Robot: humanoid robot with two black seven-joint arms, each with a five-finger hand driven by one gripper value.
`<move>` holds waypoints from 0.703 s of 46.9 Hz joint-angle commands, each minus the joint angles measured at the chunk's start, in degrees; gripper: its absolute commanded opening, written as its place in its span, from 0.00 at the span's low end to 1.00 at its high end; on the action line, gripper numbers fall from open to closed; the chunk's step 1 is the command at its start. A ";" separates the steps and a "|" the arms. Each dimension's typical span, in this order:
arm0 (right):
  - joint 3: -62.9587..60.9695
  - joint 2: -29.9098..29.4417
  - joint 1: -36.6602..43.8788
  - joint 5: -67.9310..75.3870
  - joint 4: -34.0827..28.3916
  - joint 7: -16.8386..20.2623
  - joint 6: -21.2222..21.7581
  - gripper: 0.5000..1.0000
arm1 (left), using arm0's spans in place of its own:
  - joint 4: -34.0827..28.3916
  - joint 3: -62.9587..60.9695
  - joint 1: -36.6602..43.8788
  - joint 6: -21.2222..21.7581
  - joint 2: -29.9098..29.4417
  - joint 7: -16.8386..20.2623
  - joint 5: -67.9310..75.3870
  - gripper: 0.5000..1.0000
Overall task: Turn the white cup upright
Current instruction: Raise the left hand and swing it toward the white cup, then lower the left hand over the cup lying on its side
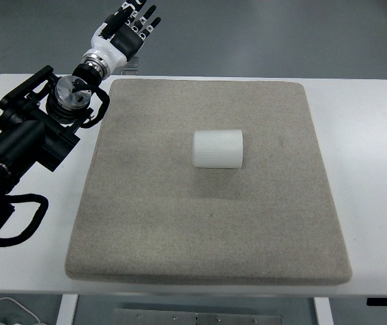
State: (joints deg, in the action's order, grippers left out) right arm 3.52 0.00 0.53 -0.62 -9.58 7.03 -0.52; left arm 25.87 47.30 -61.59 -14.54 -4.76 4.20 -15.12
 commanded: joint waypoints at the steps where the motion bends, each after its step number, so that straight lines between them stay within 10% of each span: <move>1: 0.00 0.00 0.00 0.00 0.00 0.00 0.00 0.86 | 1.11 -1.94 -0.37 -0.49 0.19 -0.07 3.24 0.99; 33: 0.00 0.00 0.00 0.00 0.00 0.00 0.00 0.86 | 11.83 -12.32 -3.63 -0.58 -0.51 -0.42 36.11 0.98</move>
State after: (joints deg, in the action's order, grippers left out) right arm 3.52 0.00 0.53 -0.62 -9.58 7.03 -0.53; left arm 36.87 36.21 -65.17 -15.17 -5.14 3.78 17.39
